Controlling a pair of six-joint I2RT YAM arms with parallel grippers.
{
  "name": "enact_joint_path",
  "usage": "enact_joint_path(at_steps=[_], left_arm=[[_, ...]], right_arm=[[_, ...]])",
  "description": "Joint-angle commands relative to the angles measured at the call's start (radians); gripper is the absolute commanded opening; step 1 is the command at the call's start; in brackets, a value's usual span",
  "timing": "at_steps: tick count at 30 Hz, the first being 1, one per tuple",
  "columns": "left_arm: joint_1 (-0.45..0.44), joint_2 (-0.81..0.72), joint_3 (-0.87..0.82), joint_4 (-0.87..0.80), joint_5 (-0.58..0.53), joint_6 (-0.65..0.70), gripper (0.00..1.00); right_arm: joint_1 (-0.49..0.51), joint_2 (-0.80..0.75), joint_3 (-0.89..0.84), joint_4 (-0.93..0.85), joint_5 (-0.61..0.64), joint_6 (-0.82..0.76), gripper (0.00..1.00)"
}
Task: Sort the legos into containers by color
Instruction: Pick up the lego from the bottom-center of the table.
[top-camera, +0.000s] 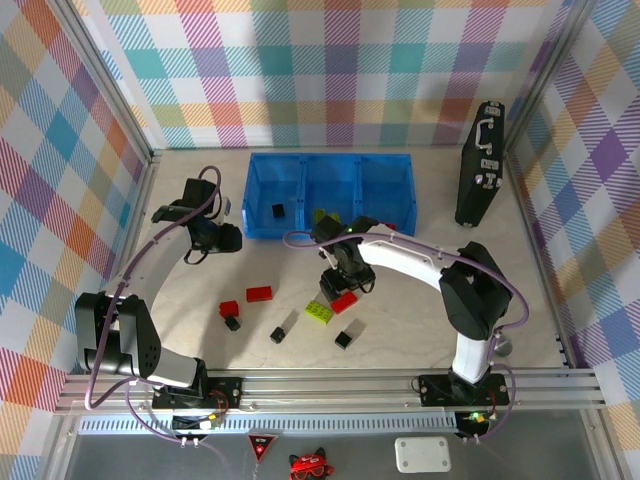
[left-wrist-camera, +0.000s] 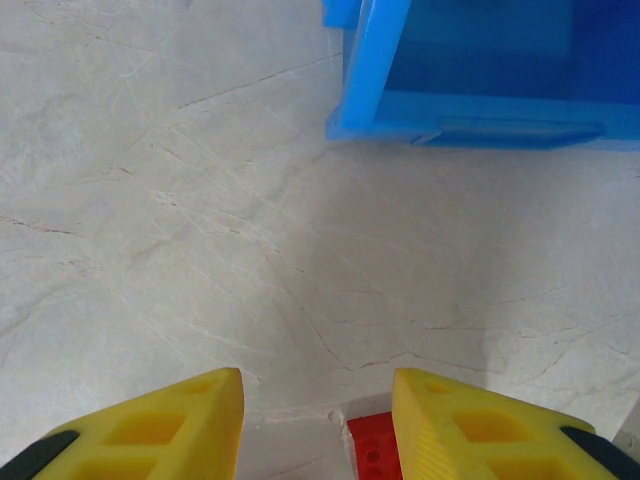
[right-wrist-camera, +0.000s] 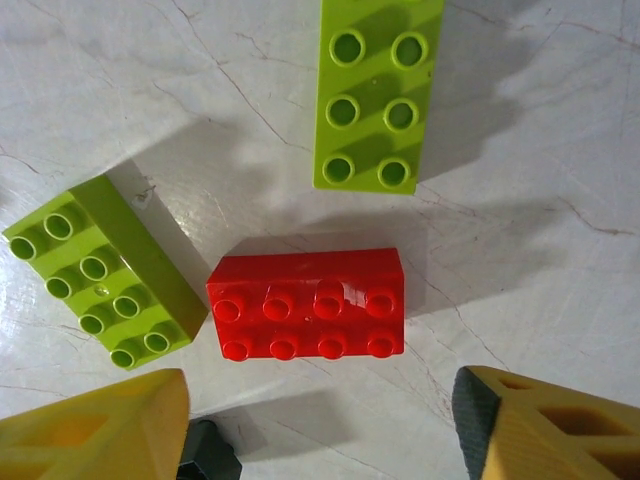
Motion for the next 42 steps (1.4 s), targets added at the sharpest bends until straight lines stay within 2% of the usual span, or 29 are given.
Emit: enact_joint_path(at_steps=[1,4,17,29,42], left_arm=[[0.014,-0.008,-0.003,-0.010,-0.007,0.010,0.43],[0.014,-0.006,-0.001,-0.010,-0.004,0.010,0.43],[0.014,-0.007,-0.001,-0.009,-0.001,0.008,0.43],[0.015,-0.003,0.002,-0.009,0.004,0.008,0.44],[0.015,-0.005,0.000,-0.007,0.002,0.007,0.44]], right_arm=[[0.015,0.016,-0.002,0.010,0.017,-0.006,0.80],[0.017,0.039,0.006,0.007,0.024,0.007,0.85],[0.031,0.122,0.023,0.026,0.024,0.049,0.86],[0.034,0.154,0.013,0.027,0.021,0.051,0.80],[0.034,0.146,0.022,0.017,0.019,0.057,0.66]])
